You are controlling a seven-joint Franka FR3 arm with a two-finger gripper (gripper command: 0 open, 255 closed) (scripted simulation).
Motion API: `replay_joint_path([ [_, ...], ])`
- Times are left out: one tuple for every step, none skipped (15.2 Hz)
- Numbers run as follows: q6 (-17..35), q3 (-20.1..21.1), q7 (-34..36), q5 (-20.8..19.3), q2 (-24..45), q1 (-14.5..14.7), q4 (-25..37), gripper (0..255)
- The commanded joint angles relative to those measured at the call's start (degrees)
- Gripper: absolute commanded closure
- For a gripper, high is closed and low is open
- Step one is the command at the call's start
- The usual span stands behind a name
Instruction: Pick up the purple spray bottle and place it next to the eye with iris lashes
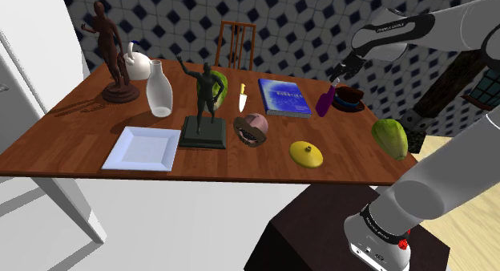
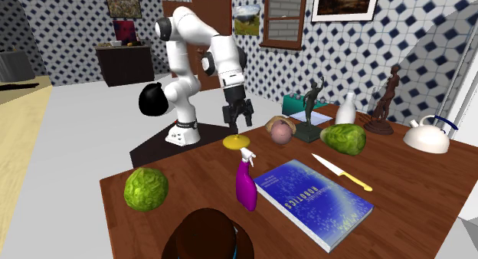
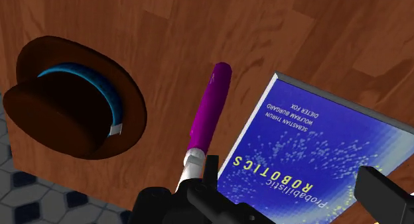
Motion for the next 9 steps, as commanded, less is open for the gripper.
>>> replay_joint_path([
  [1.1, -1.53, -2.9, 3.04, 4.17, -0.64, 3.29, 0],
  [1.71, -2.02, -4.14, 4.58, 6.15, -1.06, 4.68, 0],
  [2.24, -2.41, -5.4, 6.2, 8.14, -1.58, 6.14, 0],
  [2.69, -2.69, -6.65, 7.85, 10.15, -2.21, 7.66, 0],
  [2.94, -2.73, -7.42, 8.89, 11.42, -2.75, 8.66, 0],
  [3.46, -2.57, -7.83, 9.52, 12.11, -2.93, 8.7, 0],
  [3.97, -2.43, -8.26, 10.16, 12.8, -3.09, 8.76, 0],
  [4.47, -2.29, -8.69, 10.81, 13.51, -3.25, 8.83, 0],
  [4.96, -2.13, -9.12, 11.47, 14.21, -3.43, 8.91, 0],
])
